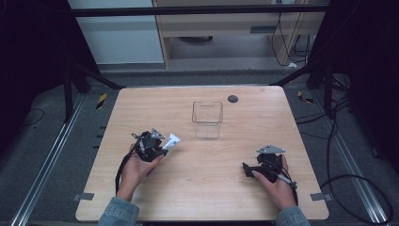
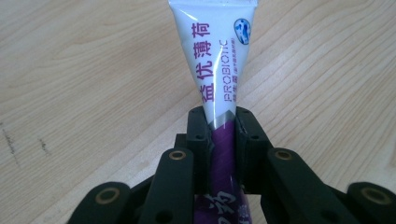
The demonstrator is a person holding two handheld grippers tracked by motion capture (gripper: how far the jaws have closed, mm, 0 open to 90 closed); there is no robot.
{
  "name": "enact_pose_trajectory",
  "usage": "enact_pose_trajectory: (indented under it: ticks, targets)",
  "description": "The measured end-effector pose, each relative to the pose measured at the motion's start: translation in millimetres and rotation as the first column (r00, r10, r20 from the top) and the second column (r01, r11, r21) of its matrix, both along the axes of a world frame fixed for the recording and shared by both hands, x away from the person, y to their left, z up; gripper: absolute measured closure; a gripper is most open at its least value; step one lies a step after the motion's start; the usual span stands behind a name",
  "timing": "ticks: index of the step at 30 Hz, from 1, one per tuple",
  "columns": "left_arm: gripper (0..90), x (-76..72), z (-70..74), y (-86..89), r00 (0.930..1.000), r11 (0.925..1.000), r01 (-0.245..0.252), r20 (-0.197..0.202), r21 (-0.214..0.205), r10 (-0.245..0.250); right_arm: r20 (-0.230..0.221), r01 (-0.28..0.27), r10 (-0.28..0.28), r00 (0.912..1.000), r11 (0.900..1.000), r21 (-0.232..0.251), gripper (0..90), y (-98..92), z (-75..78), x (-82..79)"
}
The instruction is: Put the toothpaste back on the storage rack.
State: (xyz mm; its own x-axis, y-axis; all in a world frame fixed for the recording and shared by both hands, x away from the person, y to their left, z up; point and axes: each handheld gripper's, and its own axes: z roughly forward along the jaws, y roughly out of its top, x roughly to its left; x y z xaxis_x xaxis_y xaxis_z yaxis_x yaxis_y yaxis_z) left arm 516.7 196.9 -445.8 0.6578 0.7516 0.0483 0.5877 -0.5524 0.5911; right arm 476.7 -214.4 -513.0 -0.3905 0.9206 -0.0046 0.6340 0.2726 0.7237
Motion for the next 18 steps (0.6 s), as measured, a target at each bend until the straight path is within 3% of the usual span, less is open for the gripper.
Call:
enact_pose_trajectory:
  ticks: [4, 11, 18]
  targets:
    - [78.2, -1.4, 5.2, 4.4, 1.0, 1.0, 0.001, 0.004, 0.002, -0.001, -0.001, -0.004, 0.004, 1.0, 1.0, 0.003, 0.5, -0.1, 0.1, 0.6]
    - [78.4, -3.2, 10.2, 14.4, 0.9993, 0.999, -0.016, 0.033, -0.041, 0.018, -0.002, -0.004, 0.004, 1.0, 1.0, 0.006, 0.5, 0.1, 0.1, 0.8]
    - [78.6, -1.6, 32.5, 17.2, 0.9953, 0.9946, -0.02, 0.092, -0.102, 0.029, -0.001, -0.001, 0.001, 1.0, 1.0, 0.007, 0.8, -0.1, 0.1, 0.5]
